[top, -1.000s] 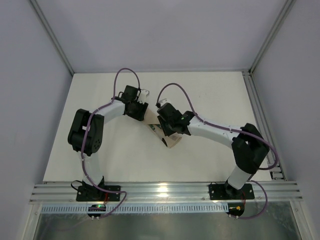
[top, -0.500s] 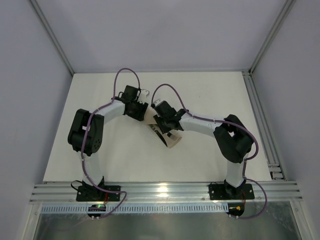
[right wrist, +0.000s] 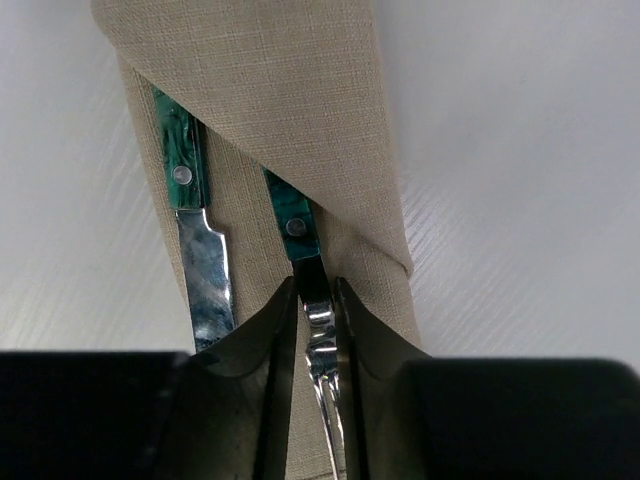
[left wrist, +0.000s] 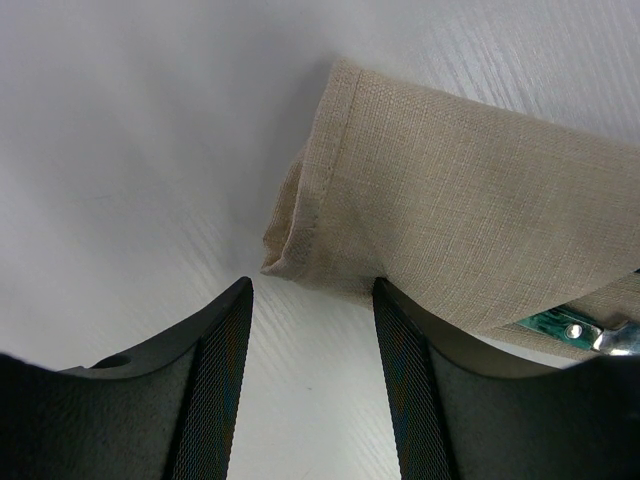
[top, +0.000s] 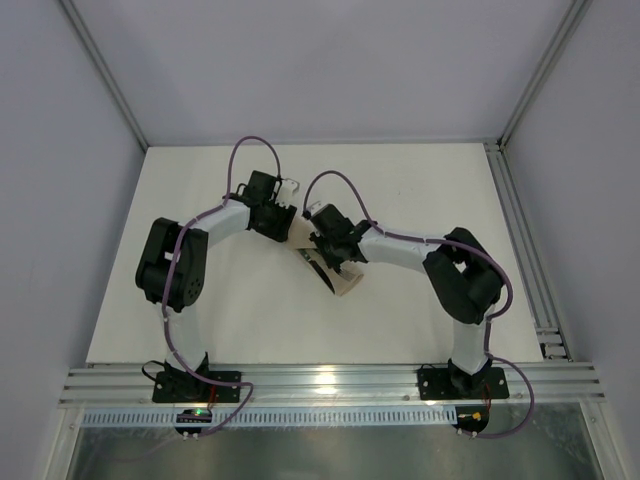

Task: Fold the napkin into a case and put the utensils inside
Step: Insert the fork into the folded napkin.

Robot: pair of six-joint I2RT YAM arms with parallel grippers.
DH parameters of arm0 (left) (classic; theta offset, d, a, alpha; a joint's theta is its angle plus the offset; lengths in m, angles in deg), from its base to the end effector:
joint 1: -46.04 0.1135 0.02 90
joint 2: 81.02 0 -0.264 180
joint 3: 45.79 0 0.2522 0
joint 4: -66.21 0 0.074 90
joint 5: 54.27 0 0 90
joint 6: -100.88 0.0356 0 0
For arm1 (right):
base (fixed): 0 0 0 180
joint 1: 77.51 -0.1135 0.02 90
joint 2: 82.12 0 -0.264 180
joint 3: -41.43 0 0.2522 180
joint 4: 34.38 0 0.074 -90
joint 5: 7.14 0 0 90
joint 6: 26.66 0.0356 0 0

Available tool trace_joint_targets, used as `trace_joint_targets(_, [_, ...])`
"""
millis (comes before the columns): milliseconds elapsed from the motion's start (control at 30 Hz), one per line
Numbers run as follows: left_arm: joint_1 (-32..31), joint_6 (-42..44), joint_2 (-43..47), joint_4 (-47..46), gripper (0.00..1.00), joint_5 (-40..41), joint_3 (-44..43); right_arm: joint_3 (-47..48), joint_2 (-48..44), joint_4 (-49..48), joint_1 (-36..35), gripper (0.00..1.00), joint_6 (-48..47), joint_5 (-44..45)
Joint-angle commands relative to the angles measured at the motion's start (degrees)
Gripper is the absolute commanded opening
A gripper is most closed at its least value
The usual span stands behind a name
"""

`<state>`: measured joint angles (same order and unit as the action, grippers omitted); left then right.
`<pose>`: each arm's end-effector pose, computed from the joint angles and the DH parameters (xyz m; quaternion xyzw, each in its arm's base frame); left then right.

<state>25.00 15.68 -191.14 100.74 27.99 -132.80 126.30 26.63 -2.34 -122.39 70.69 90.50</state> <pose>0.3728 -0.1485 0.1701 0.2326 0.9297 -0.1034 0.2661 0.2844 0.2766 0.1709 -0.2884 0.9095 0.0715 0.2906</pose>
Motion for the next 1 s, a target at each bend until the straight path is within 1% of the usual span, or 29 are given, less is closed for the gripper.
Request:
trace_joint_targets(0, [-0.32,0.48,2.81,-0.82,0.53,-0.60,0.22,1.22,0.50,-2.37,0.23,0.19,-0.59,0.01])
trace_joint_targets(133, [-0.32,0.56,2.64,-0.65,0.54,-0.78,0.13,2.98,1.64,-2.37,0.32,0.19,-0.41,-0.61])
trace_joint_targets(333, [-0.32,0.56,2.55,-0.65,0.54,-0.95,0.39,4.91,2.43,-2.99,0.23,0.16,-0.41,0.98])
trace_joint_targets(533, [-0.32,0.83,2.46,-0.65,0.54,-0.78,0.30,6.32,4.19,-2.29,0.23,0.16,-1.20,0.89])
trace_joint_targets(633, [-0.32,1.27,2.64,-0.30,0.54,0.19,-0.22,6.15,3.49,-0.97,0.23,0.27,-1.99,1.67])
trace_joint_targets(667, [-0.32,1.44,2.64,-0.04,0.54,0.54,-0.48,5.88,2.88,-0.62,0.32,0.37,-2.43,1.94])
trace_joint_targets(700, [-0.23,1.96,2.98,0.49,0.54,1.85,-0.92,5.71,2.18,-0.36,0.24,0.42,-2.61,2.12])
trace_joint_targets(767, [-0.15,2.41,3.69,0.85,0.55,2.91,-1.36,5.44,0.07,0.78,0.32,0.47,-3.66,2.90])
trace_joint_targets(900, [-0.06,3.72,6.23,2.34,0.55,4.67,-2.68,6.14,-3.36,4.12,0.24,0.50,-4.98,5.54])
trace_joint_targets(967, [0.12,4.17,8.08,3.92,0.55,5.72,-3.74,6.93,-5.90,7.10,0.23,0.54,-5.59,6.16])
